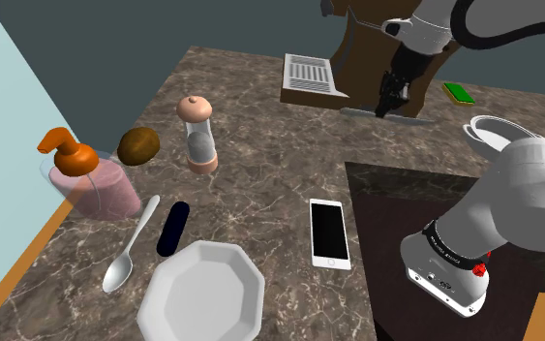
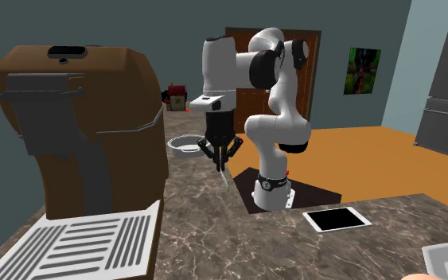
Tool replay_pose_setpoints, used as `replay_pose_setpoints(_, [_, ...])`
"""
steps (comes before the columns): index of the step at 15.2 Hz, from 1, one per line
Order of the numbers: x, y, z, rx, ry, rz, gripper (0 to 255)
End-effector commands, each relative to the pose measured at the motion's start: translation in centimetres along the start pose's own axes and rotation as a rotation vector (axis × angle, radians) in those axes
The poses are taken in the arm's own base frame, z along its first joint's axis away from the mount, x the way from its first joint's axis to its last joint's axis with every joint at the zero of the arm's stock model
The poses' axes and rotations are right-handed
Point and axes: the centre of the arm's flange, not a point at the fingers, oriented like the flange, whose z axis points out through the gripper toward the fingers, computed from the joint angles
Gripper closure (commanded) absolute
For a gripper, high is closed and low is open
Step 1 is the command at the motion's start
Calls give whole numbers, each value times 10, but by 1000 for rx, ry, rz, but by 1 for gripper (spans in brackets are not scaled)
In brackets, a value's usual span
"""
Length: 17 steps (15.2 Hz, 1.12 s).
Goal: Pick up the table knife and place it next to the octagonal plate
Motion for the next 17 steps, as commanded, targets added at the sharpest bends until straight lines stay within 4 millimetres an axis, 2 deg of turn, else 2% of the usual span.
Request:
replay_pose_setpoints(1, [14, -22, 2, 0, 0, 2, 255])
replay_pose_setpoints(17, [137, -194, 5, 0, 0, 2, 255])
